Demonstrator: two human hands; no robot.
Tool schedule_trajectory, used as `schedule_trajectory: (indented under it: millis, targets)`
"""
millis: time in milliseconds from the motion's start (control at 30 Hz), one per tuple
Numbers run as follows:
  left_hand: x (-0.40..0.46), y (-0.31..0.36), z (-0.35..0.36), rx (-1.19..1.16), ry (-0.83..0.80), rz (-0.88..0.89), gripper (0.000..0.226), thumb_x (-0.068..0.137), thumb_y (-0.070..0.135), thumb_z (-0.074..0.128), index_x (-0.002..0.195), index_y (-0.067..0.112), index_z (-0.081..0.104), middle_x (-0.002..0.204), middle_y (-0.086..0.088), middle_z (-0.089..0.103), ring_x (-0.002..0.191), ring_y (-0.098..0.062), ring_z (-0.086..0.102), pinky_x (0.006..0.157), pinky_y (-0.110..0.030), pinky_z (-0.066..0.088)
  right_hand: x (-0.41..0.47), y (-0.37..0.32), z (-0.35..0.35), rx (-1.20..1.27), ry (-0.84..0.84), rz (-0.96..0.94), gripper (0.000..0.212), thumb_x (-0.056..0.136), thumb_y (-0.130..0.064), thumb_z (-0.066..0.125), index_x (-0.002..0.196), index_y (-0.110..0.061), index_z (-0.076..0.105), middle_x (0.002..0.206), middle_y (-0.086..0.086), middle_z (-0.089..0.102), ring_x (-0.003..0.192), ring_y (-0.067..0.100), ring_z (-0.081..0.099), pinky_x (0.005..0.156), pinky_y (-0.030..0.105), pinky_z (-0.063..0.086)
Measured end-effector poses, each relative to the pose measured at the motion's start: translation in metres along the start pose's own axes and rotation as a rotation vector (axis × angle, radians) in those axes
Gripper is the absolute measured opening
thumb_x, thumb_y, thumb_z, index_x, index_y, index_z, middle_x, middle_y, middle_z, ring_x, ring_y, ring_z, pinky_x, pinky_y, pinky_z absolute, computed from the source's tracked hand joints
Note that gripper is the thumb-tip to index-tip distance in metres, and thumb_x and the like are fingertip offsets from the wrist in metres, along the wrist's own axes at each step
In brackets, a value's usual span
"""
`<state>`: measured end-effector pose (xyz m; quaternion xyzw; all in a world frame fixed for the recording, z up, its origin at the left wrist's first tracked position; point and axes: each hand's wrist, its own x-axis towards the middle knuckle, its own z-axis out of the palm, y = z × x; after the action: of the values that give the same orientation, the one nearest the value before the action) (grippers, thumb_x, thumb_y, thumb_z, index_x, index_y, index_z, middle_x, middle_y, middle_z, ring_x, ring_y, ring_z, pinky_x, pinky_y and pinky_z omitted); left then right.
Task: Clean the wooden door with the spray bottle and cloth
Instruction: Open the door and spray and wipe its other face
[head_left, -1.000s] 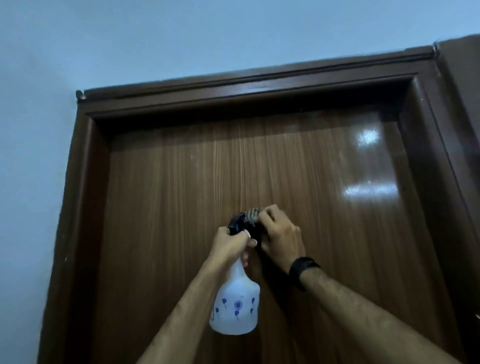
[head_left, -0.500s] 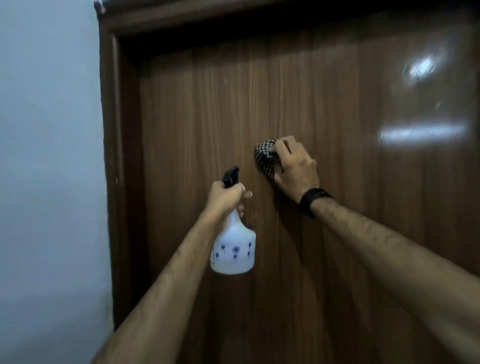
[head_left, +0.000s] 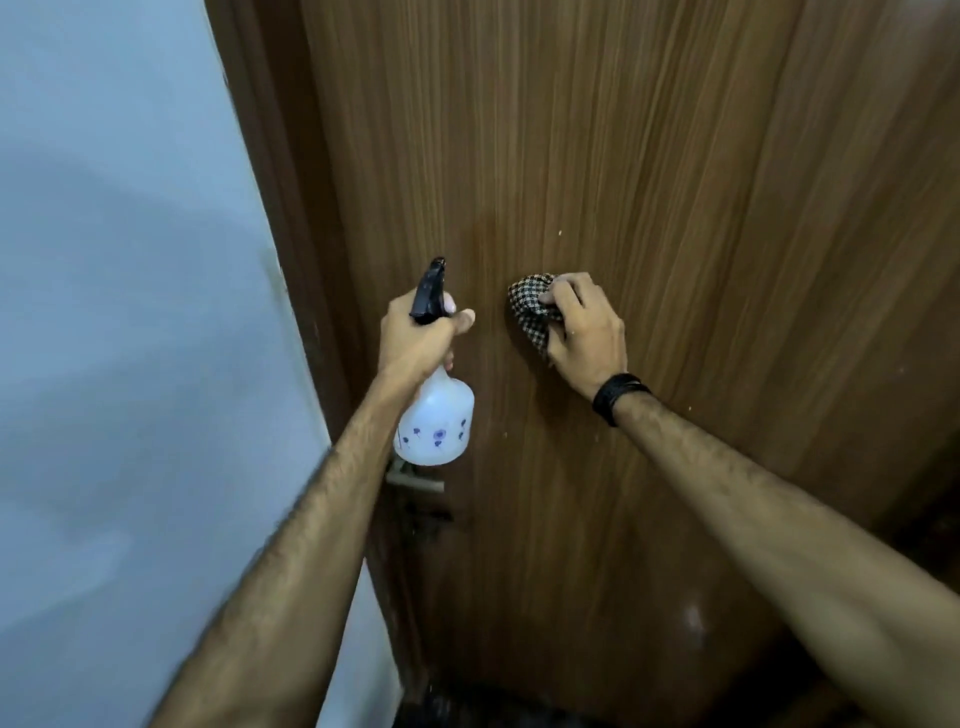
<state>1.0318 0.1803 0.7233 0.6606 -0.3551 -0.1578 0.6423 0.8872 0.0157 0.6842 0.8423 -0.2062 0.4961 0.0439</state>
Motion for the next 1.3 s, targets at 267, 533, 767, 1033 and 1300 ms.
schedule_trajectory:
  millis: [267,533,767,1033,1300]
  targets:
    - [-0.062,-0.129,-0.026,-0.065,0.074,-0.247,0.019,0.088,0.022,0.079,0.081,0.017,0.062,0.065,-0.001,0.061,0.044,-0.014,0.053,0.048,-0.028,0.046,-0.094,-0.044,0.066,0.326,-0.105,0.29,0.021,0.083,0.003,0.068,0.095,-0.01,0.057,0.102,0.003,0.055,0.094,0.009,0.053,0.083,0.02,0.043]
    - [-0.101,-0.211,-0.042,-0.186,0.072,-0.462,0.026,0.086,0.042,0.078,0.085,0.017,0.068,0.056,-0.002,0.058,0.043,-0.019,0.048,0.05,-0.03,0.042,-0.16,-0.105,0.113,0.495,-0.301,0.418,0.025,0.081,0.0,0.077,0.094,-0.015,0.062,0.1,-0.002,0.056,0.092,0.003,0.054,0.084,0.009,0.041]
    - [-0.11,-0.243,-0.051,-0.19,0.164,-0.587,0.034,0.082,0.044,0.082,0.082,0.012,0.069,0.059,-0.004,0.066,0.047,-0.014,0.057,0.045,-0.025,0.048,-0.198,-0.134,0.138,0.582,-0.473,0.412,0.028,0.078,0.002,0.077,0.096,-0.015,0.064,0.105,-0.005,0.056,0.098,0.006,0.055,0.084,0.013,0.042]
    - [-0.096,-0.284,-0.057,-0.186,0.362,-0.685,0.029,0.076,0.008,0.085,0.102,0.0,0.074,0.081,-0.011,0.074,0.065,-0.028,0.065,0.063,-0.038,0.056,-0.202,-0.121,0.154,0.873,-0.804,0.495,0.042,0.081,0.005,0.066,0.115,-0.017,0.059,0.12,0.001,0.058,0.111,0.013,0.06,0.091,0.026,0.054]
    - [-0.097,-0.298,-0.052,-0.033,0.398,-0.634,0.027,0.074,0.015,0.087,0.097,0.006,0.075,0.091,-0.01,0.076,0.083,-0.033,0.071,0.077,-0.045,0.06,-0.162,-0.091,0.209,0.251,-0.86,0.398,0.041,0.101,-0.042,0.052,0.13,-0.013,0.052,0.13,0.007,0.049,0.122,0.023,0.045,0.093,0.038,0.046]
